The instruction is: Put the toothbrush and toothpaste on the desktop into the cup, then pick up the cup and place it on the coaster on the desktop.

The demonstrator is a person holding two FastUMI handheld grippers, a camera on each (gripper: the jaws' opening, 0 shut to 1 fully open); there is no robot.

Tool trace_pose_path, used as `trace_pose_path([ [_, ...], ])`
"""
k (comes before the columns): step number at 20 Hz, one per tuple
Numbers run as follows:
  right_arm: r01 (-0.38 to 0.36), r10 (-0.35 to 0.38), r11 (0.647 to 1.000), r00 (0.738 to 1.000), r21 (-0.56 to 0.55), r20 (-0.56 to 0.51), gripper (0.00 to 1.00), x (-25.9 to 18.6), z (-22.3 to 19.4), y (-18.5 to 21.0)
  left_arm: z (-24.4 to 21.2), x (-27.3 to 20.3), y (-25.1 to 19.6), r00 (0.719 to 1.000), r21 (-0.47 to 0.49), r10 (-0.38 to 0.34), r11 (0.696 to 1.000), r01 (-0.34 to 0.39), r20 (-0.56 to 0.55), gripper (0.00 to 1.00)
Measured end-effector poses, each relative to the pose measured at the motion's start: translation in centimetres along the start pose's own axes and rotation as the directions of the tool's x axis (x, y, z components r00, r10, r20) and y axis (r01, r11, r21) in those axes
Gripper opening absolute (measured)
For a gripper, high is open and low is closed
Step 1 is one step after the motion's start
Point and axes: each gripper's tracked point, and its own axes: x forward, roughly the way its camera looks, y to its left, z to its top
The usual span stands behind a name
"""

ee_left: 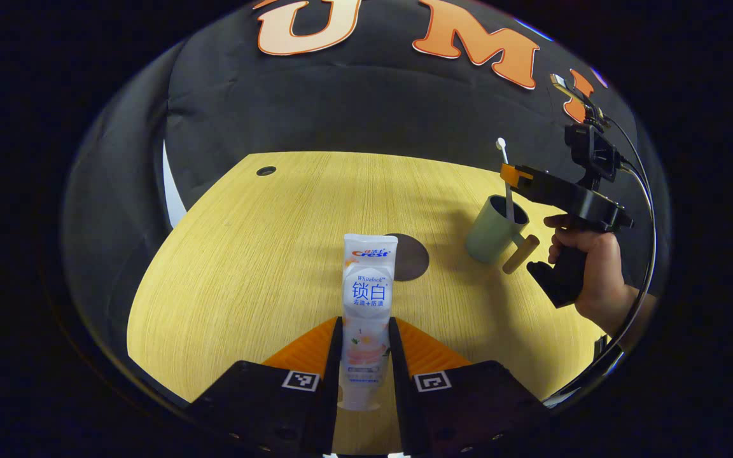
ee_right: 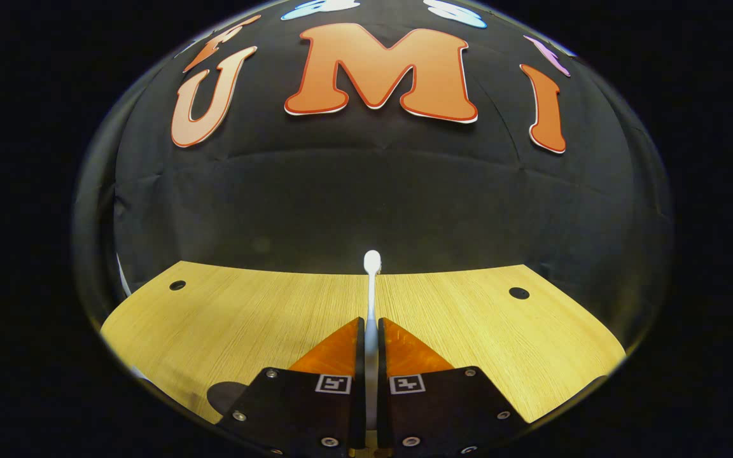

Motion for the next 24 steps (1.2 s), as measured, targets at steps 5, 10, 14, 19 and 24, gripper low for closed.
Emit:
trace_pose_path([
  [5, 0.007, -0.007, 1.000, 1.000, -0.006, 0.002, 0.11, -0.6, -0.3, -0.3, 0.1, 0.0, -0.2, 1.000, -0.003, -0.001, 1.000, 0.001, 0.002, 0.39],
  [10, -0.006, 0.006, 1.000, 1.000, -0.007, -0.007, 0.11, -1.4, -1.2, -0.3, 0.5, -0.3, -0.8, 1.000, 0.004, -0.003, 1.000, 0.003, 0.012, 0.39],
  [14, -0.026, 0.026, 1.000, 1.000, -0.003, -0.009, 0.19, -2.7, -1.0, -0.4, 2.7, -0.4, -1.8, 0.997, 0.011, -0.018, 1.000, 0.017, 0.081, 0.39],
  [19, -0.040, 0.040, 0.999, 0.999, -0.017, 0.003, 0.36, -4.8, 0.1, -1.4, 8.1, -0.8, -4.0, 0.971, 0.034, -0.037, 0.999, 0.030, 0.237, 0.39],
  [24, -0.059, 0.060, 0.998, 0.998, -0.025, 0.034, 0.42, -7.1, 2.7, -3.1, 14.7, -1.3, -7.1, 0.914, 0.028, -0.056, 0.998, 0.049, 0.402, 0.39],
])
